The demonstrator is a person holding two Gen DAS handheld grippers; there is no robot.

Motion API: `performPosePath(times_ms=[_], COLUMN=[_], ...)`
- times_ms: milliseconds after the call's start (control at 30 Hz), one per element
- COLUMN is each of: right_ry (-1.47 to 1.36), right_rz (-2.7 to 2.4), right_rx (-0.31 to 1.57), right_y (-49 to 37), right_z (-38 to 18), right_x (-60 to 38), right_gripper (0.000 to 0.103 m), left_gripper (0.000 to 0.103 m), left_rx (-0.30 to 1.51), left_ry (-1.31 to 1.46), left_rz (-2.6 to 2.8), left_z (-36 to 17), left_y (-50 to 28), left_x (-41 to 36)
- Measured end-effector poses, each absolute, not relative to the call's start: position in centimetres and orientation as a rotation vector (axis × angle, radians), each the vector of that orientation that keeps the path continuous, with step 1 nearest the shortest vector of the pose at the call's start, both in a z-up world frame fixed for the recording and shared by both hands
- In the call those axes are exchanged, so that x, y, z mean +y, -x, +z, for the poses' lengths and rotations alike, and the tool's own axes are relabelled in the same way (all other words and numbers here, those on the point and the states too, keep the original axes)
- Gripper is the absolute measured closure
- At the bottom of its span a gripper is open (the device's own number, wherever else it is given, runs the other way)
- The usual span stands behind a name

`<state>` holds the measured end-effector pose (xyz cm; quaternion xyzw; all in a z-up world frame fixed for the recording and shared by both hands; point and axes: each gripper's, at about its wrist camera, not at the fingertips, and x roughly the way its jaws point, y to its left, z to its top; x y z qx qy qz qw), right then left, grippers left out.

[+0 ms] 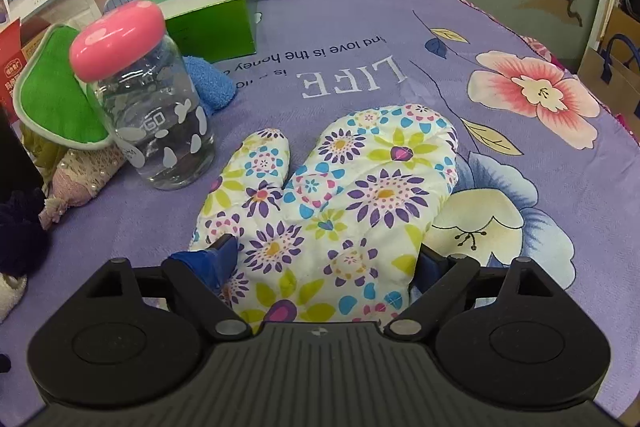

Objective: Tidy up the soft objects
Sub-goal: 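Move the right tool over the floral oven mitt while the left tool approaches the white fluffy plush, then close the right tool on the oven mitt while the left tool closes on the white plush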

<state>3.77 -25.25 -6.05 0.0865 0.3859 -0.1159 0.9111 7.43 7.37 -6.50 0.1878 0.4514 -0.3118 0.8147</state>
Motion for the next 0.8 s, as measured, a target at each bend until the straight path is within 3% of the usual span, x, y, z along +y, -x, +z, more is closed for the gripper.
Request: performPosePath(times_ms=[100,167,200,233,333,567,667,800], right_ry=[-0.156,-0.132,-0.134,-0.152,-0.177,-0.232,-0.186,-0.238], right_rz=[-0.165,-0.128,-0.111,-0.087,-0.039,0.064,0.082,0.005], right_rx=[0.764,0.749,0.737,0.729,0.706,0.535,0.547,0.617], right_y=[-3.6,-3.5,-3.4,-3.3,-2.7,1.0,1.1,0.5], right_z=[-6.1,-6.3,-6.2,-6.0,-5.2,-0.9,-1.1,-3.4], right_x=[-25.1,-24.8,-24.8,-24.9,-24.9,-24.1,-23.8,-25.3], right_gripper=[0.037,0.053,0.074,0.083,0.088,0.089,0.089,0.080], left_gripper=[0.001,0.013,0.046,0.067,0.068,0.068,0.059,0.049], left_rx=[0.963,0.974,0.971,0.974,0.995,0.990,1.058,1.092], left_ry=[-0.396,-0.391,-0.373,-0.353,-0.325,-0.243,-0.212,-0.222], left_rz=[-0.663,-0.647,-0.649,-0.645,-0.591,-0.542,-0.540,-0.513], left_z=[-6.5,-6.0,-5.4,-4.7,-3.7,-0.6,-1.3,-3.6], left_y=[-7.3,-7.4,-7.3,-7.2,-7.3,-6.3,-7.1,-7.7], left_x=[7.4,7.3,7.5,7.6,7.9,8.4,8.4,8.0])
